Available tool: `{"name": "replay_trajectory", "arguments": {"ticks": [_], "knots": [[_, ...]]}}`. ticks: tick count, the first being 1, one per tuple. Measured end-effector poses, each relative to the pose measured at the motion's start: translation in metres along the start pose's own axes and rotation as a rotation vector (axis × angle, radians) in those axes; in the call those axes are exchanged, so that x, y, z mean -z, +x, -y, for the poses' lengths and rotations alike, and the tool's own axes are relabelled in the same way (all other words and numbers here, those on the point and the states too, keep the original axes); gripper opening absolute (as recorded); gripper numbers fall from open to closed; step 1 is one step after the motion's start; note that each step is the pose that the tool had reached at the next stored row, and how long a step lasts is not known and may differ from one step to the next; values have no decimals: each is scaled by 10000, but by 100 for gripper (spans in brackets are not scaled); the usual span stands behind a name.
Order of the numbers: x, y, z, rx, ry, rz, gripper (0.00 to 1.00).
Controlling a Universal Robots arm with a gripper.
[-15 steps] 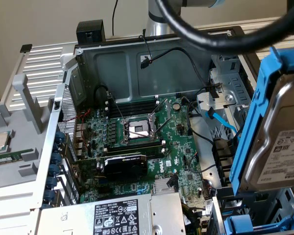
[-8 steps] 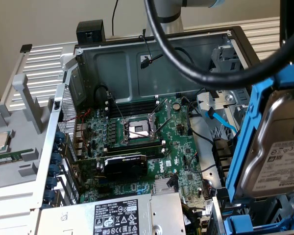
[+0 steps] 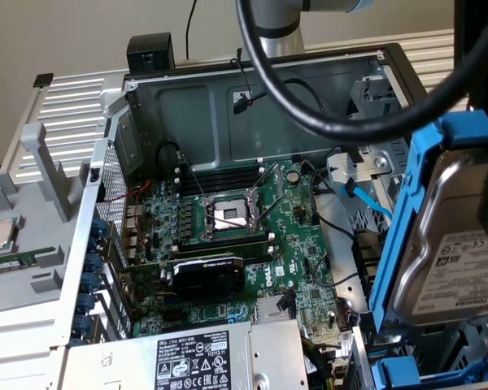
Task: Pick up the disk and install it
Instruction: 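Insert the disk into the insertion slot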
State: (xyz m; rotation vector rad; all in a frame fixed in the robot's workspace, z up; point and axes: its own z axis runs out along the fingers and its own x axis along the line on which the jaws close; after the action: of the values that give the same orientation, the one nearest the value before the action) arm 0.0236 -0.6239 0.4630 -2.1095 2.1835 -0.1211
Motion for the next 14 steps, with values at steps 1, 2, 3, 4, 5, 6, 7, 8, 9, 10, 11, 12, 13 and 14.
{"name": "replay_trajectory", "arguments": {"ticks": [1, 2, 3, 4, 5, 6, 7, 8, 9, 10, 11, 12, 13, 14], "knots": [[-2, 0, -2, 1, -7, -9, 37], [-1, 0, -3, 2, -8, -13, 37], [0, 0, -3, 3, -8, -16, 37], [-1, -7, -4, 7, -9, -21, 37], [-2, -25, -6, 16, -9, -32, 37], [-3, -43, -6, 38, -9, -41, 37], [-5, -56, -6, 75, -8, -44, 37], [-6, -62, -6, 121, -9, -49, 37], [-6, -63, -6, 168, -9, -48, 37], [-6, -63, -6, 209, -9, -44, 37], [-7, -63, -7, 249, -10, -41, 37], [-7, -63, -7, 294, -11, -38, 37], [-9, -63, -7, 325, -12, -34, 37], [-11, -63, -6, 343, -16, -29, 37]]}}
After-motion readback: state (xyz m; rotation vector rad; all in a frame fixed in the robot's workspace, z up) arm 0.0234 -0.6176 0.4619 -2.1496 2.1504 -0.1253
